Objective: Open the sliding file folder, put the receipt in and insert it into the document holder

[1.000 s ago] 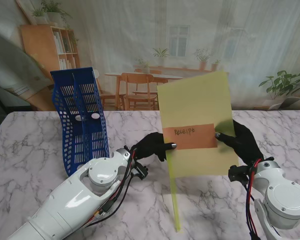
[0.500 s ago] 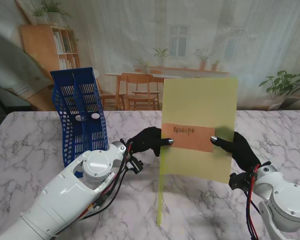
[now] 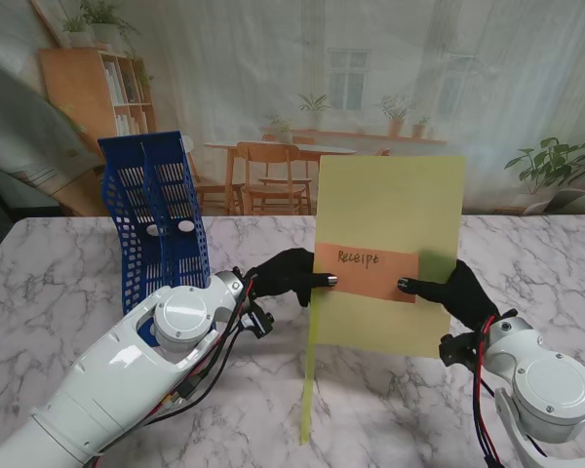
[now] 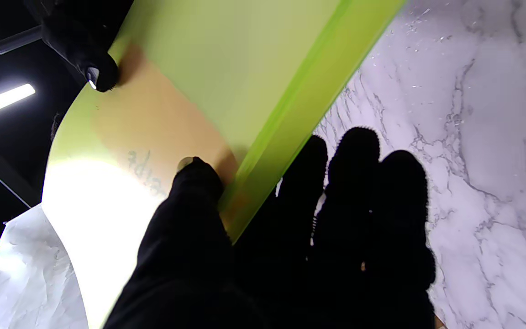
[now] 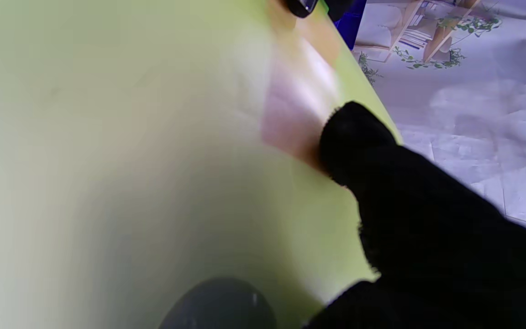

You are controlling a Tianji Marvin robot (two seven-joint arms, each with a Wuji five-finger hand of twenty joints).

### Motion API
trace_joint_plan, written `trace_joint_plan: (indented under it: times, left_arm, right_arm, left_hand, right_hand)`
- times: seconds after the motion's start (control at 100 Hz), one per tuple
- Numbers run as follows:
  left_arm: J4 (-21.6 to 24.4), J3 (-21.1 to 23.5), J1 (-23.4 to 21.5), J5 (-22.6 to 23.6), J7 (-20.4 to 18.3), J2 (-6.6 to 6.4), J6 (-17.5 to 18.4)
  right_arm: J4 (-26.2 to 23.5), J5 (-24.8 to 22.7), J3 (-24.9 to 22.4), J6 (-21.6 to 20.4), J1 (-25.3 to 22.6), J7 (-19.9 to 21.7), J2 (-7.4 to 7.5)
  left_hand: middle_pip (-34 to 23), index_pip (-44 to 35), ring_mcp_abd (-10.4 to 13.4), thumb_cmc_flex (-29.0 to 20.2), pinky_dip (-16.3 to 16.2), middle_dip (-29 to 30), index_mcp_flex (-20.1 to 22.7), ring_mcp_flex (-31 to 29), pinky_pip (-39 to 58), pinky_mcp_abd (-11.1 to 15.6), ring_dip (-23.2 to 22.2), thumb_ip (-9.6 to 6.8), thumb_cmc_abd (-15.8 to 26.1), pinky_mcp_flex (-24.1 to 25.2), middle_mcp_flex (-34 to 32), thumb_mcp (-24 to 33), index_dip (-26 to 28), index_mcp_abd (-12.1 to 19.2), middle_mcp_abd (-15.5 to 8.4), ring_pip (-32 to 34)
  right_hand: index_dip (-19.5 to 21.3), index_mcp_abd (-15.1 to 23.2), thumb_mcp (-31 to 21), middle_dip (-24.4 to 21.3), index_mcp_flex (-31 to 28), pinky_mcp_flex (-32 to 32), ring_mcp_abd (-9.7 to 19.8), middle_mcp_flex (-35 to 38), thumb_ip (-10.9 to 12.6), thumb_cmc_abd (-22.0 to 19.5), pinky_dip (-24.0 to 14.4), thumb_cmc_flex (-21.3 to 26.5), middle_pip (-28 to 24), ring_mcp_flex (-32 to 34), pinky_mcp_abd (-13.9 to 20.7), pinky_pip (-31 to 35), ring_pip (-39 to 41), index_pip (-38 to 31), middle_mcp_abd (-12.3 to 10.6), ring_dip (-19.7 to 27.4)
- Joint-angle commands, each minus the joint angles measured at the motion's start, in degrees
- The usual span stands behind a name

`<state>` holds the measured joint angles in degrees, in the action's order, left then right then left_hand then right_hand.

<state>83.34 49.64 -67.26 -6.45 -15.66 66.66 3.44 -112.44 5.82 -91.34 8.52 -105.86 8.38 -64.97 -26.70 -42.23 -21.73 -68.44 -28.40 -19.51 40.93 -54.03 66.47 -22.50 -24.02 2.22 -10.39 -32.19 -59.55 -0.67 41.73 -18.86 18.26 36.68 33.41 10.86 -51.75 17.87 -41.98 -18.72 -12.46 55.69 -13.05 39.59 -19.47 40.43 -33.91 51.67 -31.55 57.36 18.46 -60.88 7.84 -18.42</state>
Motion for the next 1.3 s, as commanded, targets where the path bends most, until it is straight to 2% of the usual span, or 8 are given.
trace_joint_plan:
  times: [0.0,0.07,0.12,0.31,0.46,0.79,1.11,1.29]
  left_arm:
    - [0.72,-0.08,0.41,0.15,-1.66,-0.26,0.26]
    - [0.92,-0.03,0.55,0.29,-2.20,-0.45,0.33]
    - [1.12,0.03,0.58,0.44,-2.38,-0.55,0.40]
    - [1.98,0.47,0.13,2.03,-0.85,-0.52,1.15]
    - [2.71,1.16,-0.53,1.81,0.40,-0.30,1.46]
    - [3.40,2.43,-1.30,0.78,-0.36,-0.61,2.14]
    - [0.73,3.28,-3.13,1.72,0.91,-0.52,3.65]
    - [0.04,3.49,-3.58,2.17,0.57,-0.76,4.73]
  right_arm:
    - [0.07,0.45,0.32,-0.07,0.02,0.70,-0.26]
    - [0.57,-0.22,0.64,-1.08,0.20,0.91,-0.14]
    - [0.99,-1.04,0.90,-2.12,0.37,0.67,-0.08]
    - [2.74,0.01,2.87,-8.82,1.02,-5.34,-1.31]
    - [3.83,-0.73,4.02,-13.82,1.71,-9.11,-1.94]
    - [3.68,5.06,5.09,-23.40,2.75,-12.94,-2.97]
    - [3.29,6.07,3.78,-26.23,1.96,-12.51,-2.86]
    - [3.09,6.05,3.34,-26.14,1.64,-12.49,-2.87]
  left_hand:
    - [-1.13,0.09,-1.63,-4.09,0.33,-0.73,2.45,-1.72,2.74,1.52,0.21,-1.49,1.22,-1.48,-2.00,3.49,0.90,1.81,0.81,1.63]
    - [-1.04,0.24,-1.61,-4.02,0.41,-0.72,2.39,-1.61,2.69,1.64,0.25,-1.47,1.34,-1.34,-1.88,3.49,0.92,1.90,0.74,1.57]
    - [-1.02,0.34,-1.60,-3.99,0.44,-0.73,2.38,-1.56,2.69,1.65,0.27,-1.46,1.36,-1.31,-1.88,3.47,0.93,1.99,0.74,1.53]
    - [-0.13,2.71,-1.38,-3.49,0.67,-0.69,1.89,0.18,2.09,2.20,0.41,-1.54,2.06,0.37,-0.20,2.95,-2.01,2.76,0.27,0.72]
    - [1.65,11.40,-1.29,2.99,0.91,-0.52,-0.78,3.35,-0.16,3.11,0.64,-2.55,2.09,3.08,3.42,2.08,-10.21,1.95,-0.12,-1.27]
    - [11.60,33.74,-0.23,16.56,1.81,4.12,-14.52,14.92,-9.08,6.31,0.63,-2.17,-0.37,13.12,22.09,0.31,-22.21,3.39,-1.34,-7.89]
    - [9.55,26.05,0.87,6.34,0.95,3.91,-6.54,13.53,-8.61,6.24,0.21,-3.01,2.47,12.54,17.70,4.35,-16.04,6.50,-3.73,-7.87]
    - [8.13,21.45,3.47,-4.17,0.78,2.99,-4.28,11.51,-7.96,7.86,0.18,-1.91,1.74,11.27,13.37,4.03,-11.00,10.72,-8.59,-7.74]
  right_hand:
    - [-8.45,2.67,-4.79,-0.45,0.47,-1.66,4.25,9.52,-0.23,0.05,-0.83,3.67,1.31,5.46,0.38,2.57,4.06,4.92,-3.27,-1.08]
    - [-16.11,0.52,-6.65,2.71,-0.63,-4.09,5.87,15.40,-0.37,-0.15,-1.01,3.97,-2.40,8.69,2.06,5.31,6.09,6.97,-4.17,-2.16]
    - [-16.59,0.22,-6.73,4.07,-5.65,-6.02,5.68,16.74,-0.46,-0.06,-1.25,4.16,-3.81,10.06,3.22,7.32,6.89,3.23,-3.62,-2.60]
    - [-4.94,1.89,-11.95,14.37,-10.34,-15.41,0.80,14.65,-0.53,-3.36,-1.03,6.08,-10.84,15.85,8.47,14.76,12.33,1.23,0.38,-5.18]
    - [0.01,3.36,-12.16,17.30,-10.03,-18.07,3.69,13.41,-0.29,-5.13,0.45,6.08,-13.42,16.06,13.55,15.06,12.49,1.31,-1.64,-6.34]
    - [4.32,5.59,-11.53,21.01,-8.65,-18.79,5.39,11.97,0.24,-7.73,0.87,6.03,-17.66,16.52,15.11,15.88,14.78,-0.41,-3.22,-9.17]
    - [4.49,5.84,-10.99,21.06,-8.50,-18.66,5.34,11.93,0.27,-7.77,0.90,5.95,-17.56,16.28,15.21,15.82,14.82,-0.32,-3.28,-9.50]
    - [4.22,5.69,-10.85,20.92,-8.52,-18.62,5.22,12.01,0.27,-7.82,0.89,6.02,-17.42,16.38,14.99,15.82,14.79,-0.15,-3.12,-9.57]
